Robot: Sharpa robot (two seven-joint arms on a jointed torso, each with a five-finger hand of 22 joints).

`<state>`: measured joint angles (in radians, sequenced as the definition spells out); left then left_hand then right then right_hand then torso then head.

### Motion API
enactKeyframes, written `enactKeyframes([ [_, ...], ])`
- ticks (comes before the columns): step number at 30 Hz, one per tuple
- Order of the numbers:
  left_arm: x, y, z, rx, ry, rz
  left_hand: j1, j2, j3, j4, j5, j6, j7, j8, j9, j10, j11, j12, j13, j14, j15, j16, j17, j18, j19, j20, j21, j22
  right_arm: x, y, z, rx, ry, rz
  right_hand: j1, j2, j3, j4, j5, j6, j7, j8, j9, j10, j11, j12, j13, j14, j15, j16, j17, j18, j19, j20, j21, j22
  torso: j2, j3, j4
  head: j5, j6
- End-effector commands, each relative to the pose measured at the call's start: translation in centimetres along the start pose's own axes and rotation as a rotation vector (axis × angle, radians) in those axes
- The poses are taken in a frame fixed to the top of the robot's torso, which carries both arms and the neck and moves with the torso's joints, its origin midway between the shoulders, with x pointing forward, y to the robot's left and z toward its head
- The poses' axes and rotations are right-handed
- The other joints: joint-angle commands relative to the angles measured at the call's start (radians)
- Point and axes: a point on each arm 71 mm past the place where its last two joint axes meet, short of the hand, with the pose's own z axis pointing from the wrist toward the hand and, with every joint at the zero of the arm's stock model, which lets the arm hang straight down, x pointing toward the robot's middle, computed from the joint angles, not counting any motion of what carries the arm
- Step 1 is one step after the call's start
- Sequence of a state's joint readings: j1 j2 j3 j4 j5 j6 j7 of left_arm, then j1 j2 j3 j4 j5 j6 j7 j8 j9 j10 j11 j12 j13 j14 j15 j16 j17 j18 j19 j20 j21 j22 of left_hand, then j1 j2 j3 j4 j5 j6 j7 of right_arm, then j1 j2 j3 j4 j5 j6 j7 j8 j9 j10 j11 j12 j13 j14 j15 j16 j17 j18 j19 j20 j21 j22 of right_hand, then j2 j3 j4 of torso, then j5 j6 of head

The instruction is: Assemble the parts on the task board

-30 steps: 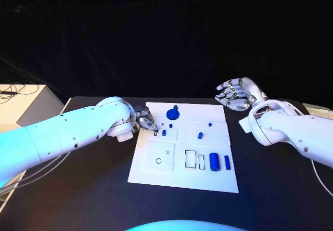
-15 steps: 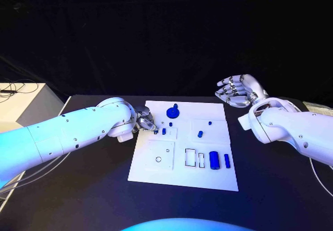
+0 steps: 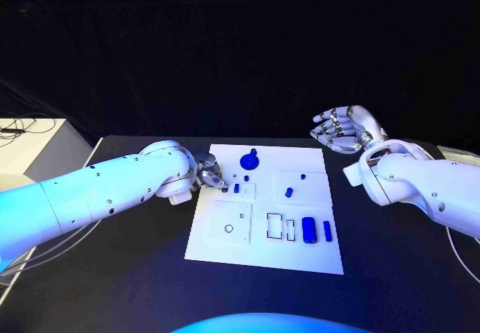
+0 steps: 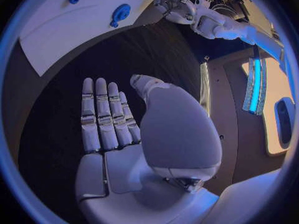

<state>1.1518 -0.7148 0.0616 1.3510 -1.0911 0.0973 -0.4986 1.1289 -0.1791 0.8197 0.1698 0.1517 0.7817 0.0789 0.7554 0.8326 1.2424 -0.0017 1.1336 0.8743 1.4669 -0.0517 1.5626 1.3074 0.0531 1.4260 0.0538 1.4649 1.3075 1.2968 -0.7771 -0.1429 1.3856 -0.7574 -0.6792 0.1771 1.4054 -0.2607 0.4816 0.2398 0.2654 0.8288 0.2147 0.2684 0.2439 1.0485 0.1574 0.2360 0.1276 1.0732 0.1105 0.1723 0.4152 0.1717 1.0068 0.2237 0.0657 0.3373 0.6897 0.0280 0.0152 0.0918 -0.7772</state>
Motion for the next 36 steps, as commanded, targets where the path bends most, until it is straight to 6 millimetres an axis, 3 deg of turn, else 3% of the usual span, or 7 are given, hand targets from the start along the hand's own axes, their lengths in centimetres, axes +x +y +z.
enactKeyframes([
  [1, 0.18, 0.03, 0.07, -0.001, 0.008, 0.017, 0.0, 0.012, 0.168, -0.164, 0.007, 0.012, -0.002, 0.004, 0.065, 0.004, 0.001, -0.005, -0.003, 0.102, -0.007, 0.005, 0.258, -0.004, 0.008, -0.002, 0.003, 0.068, 0.02, 0.18, -0.01, -0.021, -0.001, 0.003, -0.013, 0.0, 0.001, -0.005, 0.004, -0.003, 0.019, -0.007, -0.002, 0.002, 0.007, -0.004, -0.002, -0.001, 0.006, -0.004, -0.001, 0.012, -0.006, 0.003, -0.003, -0.002, 0.0, 0.0006, -0.0005, 0.001, -0.001],
  [36, 0.15, 0.27, -0.03, -0.004, 0.005, 0.012, -0.002, 0.012, 0.172, -0.166, 0.009, 0.013, -0.003, 0.005, 0.066, 0.005, 0.0, -0.005, -0.004, 0.102, -0.008, 0.005, 0.259, -0.004, 0.009, -0.002, 0.004, 0.07, -0.02, 0.05, -0.04, -0.017, 0.003, 0.004, -0.018, 0.0, -0.002, -0.006, 0.006, 0.0, 0.019, -0.008, -0.003, 0.004, 0.007, -0.006, -0.011, 0.003, 0.006, -0.009, -0.008, 0.012, -0.005, 0.004, -0.002, -0.014, 0.0, 0.0007, -0.0004, 0.001, -0.004],
])
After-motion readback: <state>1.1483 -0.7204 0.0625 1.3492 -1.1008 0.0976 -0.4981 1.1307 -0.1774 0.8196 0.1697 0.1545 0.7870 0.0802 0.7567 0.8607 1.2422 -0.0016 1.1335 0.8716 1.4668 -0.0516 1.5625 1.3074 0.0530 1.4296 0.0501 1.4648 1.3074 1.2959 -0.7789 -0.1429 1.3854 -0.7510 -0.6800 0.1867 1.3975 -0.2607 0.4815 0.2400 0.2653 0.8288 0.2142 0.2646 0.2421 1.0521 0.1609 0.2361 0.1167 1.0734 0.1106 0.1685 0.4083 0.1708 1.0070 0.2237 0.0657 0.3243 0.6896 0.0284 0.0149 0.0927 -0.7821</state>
